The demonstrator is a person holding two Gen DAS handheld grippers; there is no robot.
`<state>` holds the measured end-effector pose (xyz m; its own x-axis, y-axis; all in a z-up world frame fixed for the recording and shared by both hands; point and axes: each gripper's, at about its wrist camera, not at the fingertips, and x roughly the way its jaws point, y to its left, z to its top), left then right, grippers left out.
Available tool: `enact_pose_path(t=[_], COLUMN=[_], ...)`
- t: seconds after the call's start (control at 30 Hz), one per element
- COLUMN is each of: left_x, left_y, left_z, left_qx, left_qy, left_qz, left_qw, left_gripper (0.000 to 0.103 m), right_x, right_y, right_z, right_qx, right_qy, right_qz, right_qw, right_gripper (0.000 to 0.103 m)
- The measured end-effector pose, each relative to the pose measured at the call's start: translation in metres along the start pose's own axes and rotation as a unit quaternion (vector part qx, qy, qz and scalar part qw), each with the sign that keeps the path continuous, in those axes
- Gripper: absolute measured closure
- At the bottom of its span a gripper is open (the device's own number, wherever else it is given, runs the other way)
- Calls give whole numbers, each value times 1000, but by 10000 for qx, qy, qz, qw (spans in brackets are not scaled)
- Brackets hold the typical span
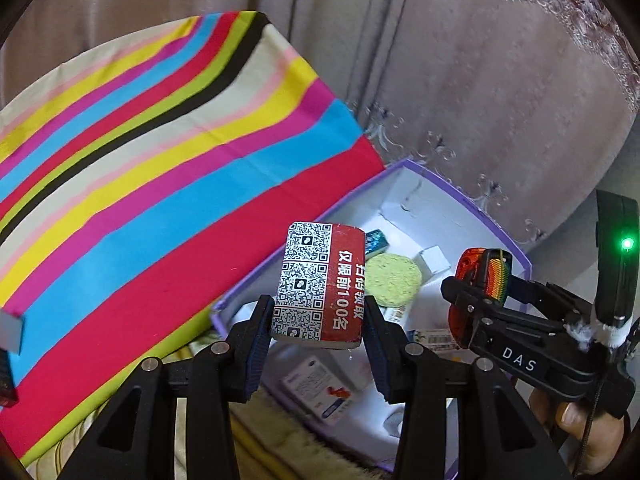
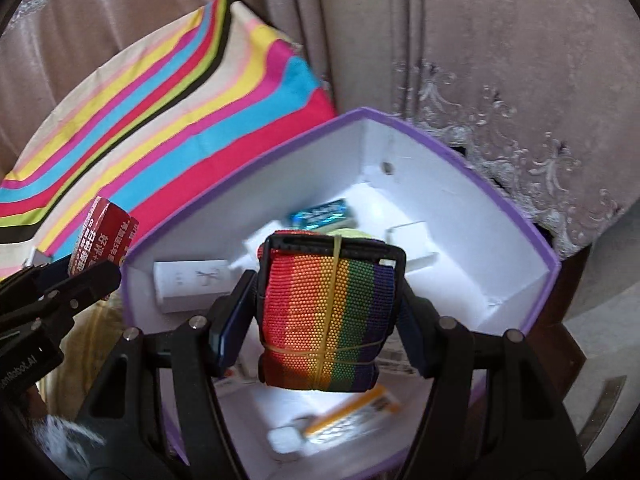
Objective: Organize objects
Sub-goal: 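Carry the rainbow strap and red-white box into the purple-rimmed box and release, then move both grippers back to the black box and white cube box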
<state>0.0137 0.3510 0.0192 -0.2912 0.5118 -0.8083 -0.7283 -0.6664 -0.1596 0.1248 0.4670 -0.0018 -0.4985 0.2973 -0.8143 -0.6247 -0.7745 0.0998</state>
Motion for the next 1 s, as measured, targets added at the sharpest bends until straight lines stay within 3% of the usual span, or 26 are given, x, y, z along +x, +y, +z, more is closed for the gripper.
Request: enact_pose_path(t=[0.1,0.17,0.3,0.73,1.0], left_x=[3,3,-4,-37,-64], left_y=[-4,-2,14,71,105], left_z=[1,0,-1,-30,-55], left_qx=[68,22,-347,-1231,-1733], left_qy=[35,16,-106,-379,-563], left_qz=[-141,-152,-217,46,316], left_qw=[9999,9999,9991,9917,9827], left_gripper=[50,40,36,35,35], right_x=[-5,-8,-15,-26,-32], right_y=[-5,-4,1,35,61], right_z=[4,6,7,7,4], right_qx=[-9,-60,-127,-419,-649], right_qy=[-146,-192,-281,-374,-350], right_qz=[-170,-169,-38,315,596], right_qw=[9997,9997,9995,9979,9955], right_gripper=[34,26,20,18,17])
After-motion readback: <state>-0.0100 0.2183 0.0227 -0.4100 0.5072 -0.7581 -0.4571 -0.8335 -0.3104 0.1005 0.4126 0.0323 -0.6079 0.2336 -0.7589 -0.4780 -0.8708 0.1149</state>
